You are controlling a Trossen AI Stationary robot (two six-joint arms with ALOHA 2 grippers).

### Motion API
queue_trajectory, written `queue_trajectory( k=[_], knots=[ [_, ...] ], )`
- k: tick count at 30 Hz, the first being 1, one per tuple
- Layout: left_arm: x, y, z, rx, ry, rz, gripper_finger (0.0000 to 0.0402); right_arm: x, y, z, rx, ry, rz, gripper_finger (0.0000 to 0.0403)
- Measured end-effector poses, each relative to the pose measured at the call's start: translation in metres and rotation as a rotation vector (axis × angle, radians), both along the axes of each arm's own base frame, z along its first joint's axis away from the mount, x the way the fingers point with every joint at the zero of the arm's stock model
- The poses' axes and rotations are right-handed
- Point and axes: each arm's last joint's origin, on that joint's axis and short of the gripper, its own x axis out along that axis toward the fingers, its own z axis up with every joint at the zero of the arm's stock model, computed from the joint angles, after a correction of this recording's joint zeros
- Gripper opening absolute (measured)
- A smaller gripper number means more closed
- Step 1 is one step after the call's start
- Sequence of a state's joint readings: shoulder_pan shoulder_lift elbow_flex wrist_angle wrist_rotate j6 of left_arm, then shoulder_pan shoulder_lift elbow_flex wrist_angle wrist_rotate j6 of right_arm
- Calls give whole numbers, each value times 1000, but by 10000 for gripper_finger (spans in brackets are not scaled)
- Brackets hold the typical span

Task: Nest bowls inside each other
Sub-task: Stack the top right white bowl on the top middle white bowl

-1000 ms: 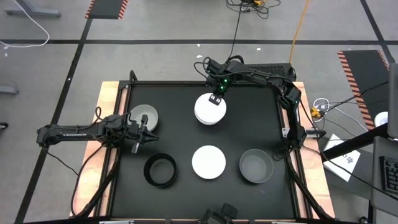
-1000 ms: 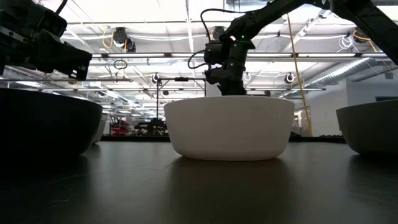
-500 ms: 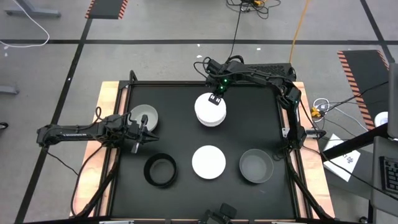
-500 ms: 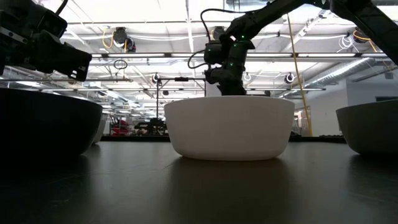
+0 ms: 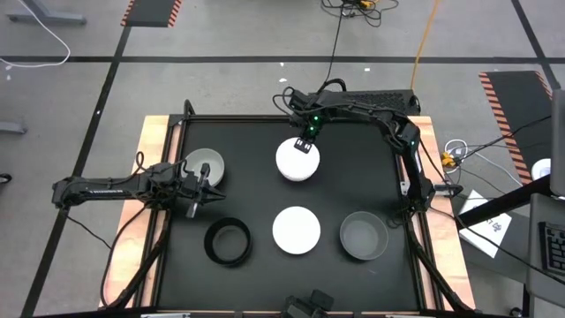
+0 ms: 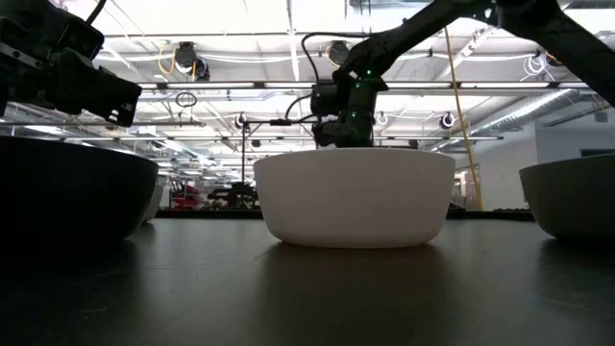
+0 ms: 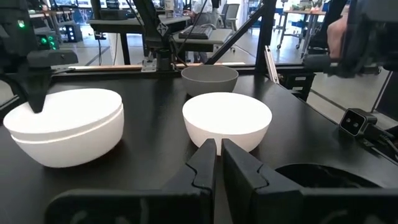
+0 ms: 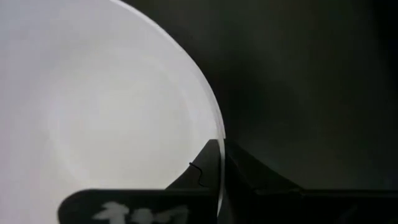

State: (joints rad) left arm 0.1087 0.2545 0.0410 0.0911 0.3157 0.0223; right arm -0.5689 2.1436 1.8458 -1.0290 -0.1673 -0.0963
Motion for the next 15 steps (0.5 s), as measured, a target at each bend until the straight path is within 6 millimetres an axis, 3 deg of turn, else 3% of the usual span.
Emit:
queue_trajectory(
  k=[15],
  knots=[
    [0,0,-1,2,6,0,26,0,1,-3,6,21,-3,0]
  ],
)
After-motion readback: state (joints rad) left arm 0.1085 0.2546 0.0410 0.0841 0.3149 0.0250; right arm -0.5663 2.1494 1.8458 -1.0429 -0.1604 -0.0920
